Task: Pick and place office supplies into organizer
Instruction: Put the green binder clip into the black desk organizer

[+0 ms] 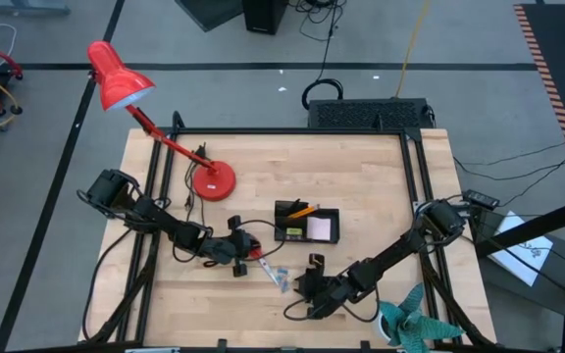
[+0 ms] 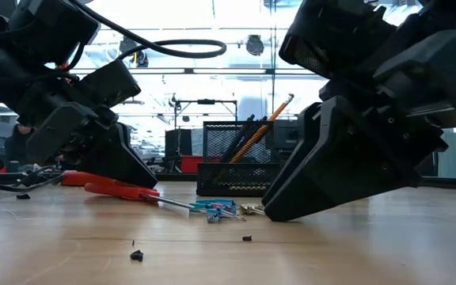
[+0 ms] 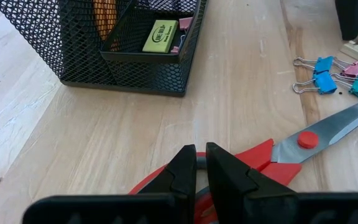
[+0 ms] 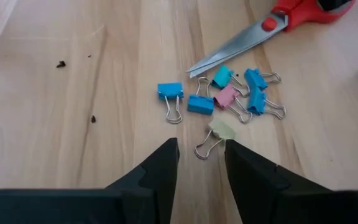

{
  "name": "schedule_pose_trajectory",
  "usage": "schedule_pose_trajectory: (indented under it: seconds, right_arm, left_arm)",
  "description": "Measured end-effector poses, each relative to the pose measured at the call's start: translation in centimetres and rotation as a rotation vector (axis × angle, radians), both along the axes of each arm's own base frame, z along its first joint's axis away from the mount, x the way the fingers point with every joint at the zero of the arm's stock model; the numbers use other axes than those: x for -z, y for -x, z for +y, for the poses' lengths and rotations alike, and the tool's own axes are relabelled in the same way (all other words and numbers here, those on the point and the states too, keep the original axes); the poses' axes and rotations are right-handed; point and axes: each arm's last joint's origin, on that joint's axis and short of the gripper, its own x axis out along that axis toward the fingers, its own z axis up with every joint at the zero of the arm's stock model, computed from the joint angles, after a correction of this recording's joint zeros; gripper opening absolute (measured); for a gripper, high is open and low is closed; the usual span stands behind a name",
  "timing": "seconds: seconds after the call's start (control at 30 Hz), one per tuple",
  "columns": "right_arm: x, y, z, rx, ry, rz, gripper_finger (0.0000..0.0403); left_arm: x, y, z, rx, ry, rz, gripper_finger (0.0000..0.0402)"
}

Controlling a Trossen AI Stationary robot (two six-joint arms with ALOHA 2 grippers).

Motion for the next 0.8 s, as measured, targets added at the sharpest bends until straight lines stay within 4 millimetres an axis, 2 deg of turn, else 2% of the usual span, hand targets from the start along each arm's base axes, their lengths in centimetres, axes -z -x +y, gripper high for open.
schedule_pose_trajectory:
  seconds: [0.17, 0.6, 0.8]
  right_arm:
    - [0.08, -0.04, -0.17, 0.039, 0.019, -0.017, 0.0130]
    - [0.10, -0.31, -0.59, 0.216, -0.066, -0.081, 0.0130]
    - [0.11, -0.46, -0.95, 0.241, -0.067, -0.084, 0.0130]
  left_arm:
    - [0.00, 0.00, 0.00, 0.000, 0.000, 0.000, 0.0047]
    - [0.00, 0.00, 0.00, 0.000, 0.001, 0.000, 0.0047]
    - [0.00, 0.00, 0.00, 0.000, 0.003, 0.000, 0.0047]
